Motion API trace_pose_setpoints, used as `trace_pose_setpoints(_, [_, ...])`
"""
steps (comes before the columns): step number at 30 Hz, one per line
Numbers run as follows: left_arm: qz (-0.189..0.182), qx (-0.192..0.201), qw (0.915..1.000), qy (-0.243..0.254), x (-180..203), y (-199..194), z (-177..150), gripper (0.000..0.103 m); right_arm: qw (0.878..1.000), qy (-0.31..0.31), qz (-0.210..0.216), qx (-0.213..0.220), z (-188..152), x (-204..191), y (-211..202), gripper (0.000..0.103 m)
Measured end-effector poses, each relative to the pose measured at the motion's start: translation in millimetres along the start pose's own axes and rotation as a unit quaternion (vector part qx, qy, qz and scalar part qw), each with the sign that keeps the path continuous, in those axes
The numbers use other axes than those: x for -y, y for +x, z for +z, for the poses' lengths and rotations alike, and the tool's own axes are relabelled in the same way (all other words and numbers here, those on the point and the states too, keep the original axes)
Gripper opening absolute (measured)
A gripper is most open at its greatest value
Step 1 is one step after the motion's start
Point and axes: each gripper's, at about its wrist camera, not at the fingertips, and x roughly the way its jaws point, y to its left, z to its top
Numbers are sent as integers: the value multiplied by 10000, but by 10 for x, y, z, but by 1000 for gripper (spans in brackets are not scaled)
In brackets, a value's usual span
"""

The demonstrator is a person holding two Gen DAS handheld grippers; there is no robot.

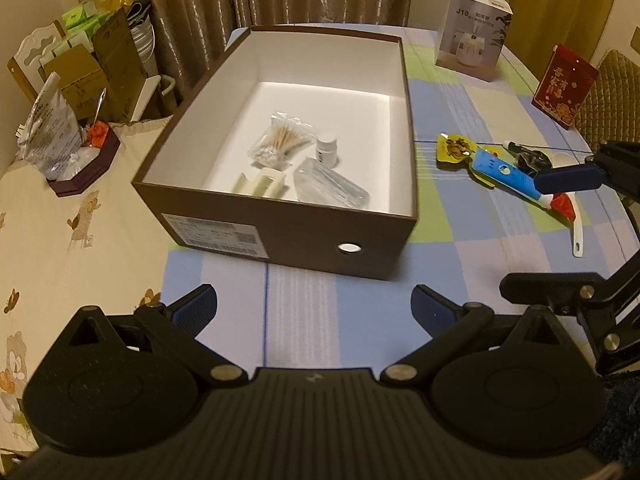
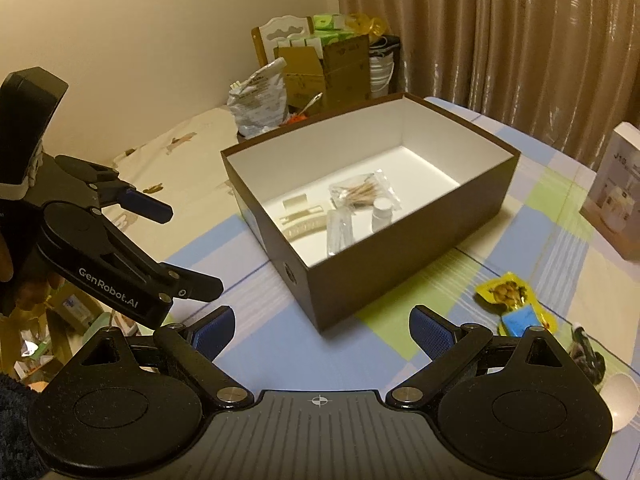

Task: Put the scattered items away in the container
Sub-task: 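Withdraw both tools from the box toward the remaining items on the table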

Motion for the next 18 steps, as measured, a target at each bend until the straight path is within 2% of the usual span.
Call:
trace_pose_setpoints(11, [4, -87, 10000, -1, 377, 56, -18, 102, 9998, 167, -54, -82, -219, 253, -210, 99])
trace_pose_setpoints(18, [-43, -131, 9999, 81, 670, 155, 26, 102, 9984, 505, -222, -143, -397, 502, -364, 99])
